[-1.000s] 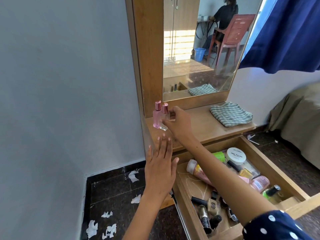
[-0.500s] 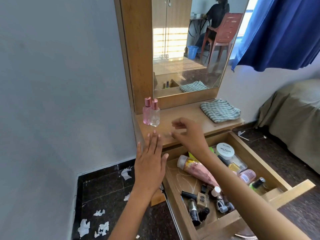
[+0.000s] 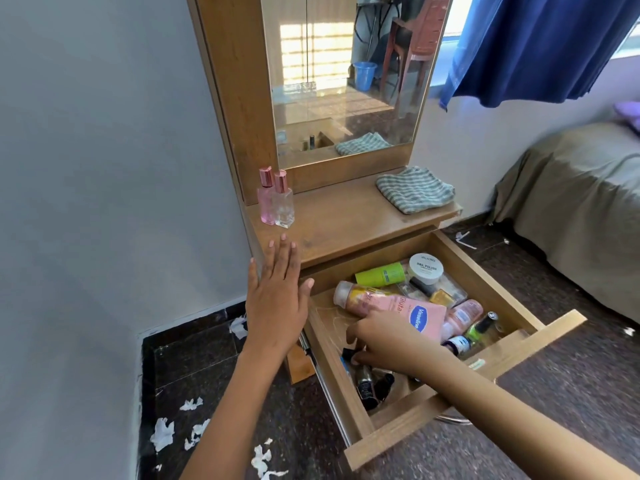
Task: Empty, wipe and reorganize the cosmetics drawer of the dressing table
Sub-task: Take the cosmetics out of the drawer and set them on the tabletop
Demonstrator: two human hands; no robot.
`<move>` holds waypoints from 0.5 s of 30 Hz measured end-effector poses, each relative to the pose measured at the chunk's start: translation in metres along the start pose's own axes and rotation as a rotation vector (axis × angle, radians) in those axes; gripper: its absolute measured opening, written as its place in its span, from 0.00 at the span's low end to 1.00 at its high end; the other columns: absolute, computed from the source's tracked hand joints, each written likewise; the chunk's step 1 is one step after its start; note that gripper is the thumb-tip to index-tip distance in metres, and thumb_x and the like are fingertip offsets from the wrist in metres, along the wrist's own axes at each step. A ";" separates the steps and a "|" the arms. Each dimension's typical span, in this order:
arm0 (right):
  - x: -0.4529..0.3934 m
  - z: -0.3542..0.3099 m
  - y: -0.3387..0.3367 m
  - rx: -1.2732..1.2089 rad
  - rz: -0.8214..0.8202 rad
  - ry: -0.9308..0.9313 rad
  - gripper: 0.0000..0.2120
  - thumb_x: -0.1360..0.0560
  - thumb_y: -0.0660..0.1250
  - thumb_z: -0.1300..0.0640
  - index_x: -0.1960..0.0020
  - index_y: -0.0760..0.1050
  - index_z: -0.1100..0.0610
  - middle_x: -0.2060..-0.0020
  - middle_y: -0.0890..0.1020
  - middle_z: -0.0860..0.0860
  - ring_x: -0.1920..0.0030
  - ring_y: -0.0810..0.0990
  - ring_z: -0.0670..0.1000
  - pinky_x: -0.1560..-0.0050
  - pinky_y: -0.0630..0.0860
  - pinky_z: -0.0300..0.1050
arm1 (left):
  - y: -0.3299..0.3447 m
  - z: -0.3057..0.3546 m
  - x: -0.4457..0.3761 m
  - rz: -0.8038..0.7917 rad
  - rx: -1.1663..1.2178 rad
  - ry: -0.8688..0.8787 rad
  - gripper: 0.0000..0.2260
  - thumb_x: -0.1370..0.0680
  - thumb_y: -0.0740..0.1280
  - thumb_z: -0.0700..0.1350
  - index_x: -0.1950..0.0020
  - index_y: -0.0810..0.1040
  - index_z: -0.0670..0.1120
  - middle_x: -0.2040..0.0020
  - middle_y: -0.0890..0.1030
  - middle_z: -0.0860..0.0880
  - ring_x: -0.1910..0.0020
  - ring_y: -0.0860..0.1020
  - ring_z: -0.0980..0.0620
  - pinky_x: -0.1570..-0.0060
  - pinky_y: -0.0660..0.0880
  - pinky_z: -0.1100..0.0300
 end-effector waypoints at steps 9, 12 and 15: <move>0.000 -0.001 -0.001 -0.089 0.034 0.006 0.13 0.24 0.64 0.53 0.41 0.77 0.53 0.45 0.80 0.53 0.44 0.78 0.55 0.50 0.75 0.48 | -0.003 0.000 -0.003 -0.076 0.008 0.062 0.30 0.19 0.47 0.60 0.22 0.45 0.48 0.22 0.42 0.50 0.24 0.39 0.53 0.30 0.32 0.51; 0.008 0.009 -0.021 -0.273 0.137 0.049 0.12 0.24 0.66 0.55 0.40 0.77 0.54 0.46 0.81 0.52 0.45 0.78 0.53 0.46 0.75 0.48 | -0.014 0.011 0.010 -0.010 0.173 0.134 0.27 0.19 0.52 0.59 0.23 0.55 0.48 0.24 0.46 0.53 0.25 0.42 0.56 0.29 0.33 0.52; 0.021 0.015 -0.053 -0.435 0.308 0.046 0.09 0.25 0.70 0.56 0.47 0.79 0.57 0.53 0.82 0.53 0.52 0.80 0.53 0.50 0.75 0.47 | -0.027 0.027 0.033 0.085 0.409 0.182 0.25 0.21 0.59 0.61 0.29 0.69 0.49 0.25 0.58 0.54 0.24 0.53 0.58 0.26 0.42 0.54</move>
Point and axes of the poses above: each hand's wrist, its own x-axis away from the middle knuckle, its own y-axis out of the palm, z = x × y, the point moved 9 cm from there along -x, towards the middle knuckle
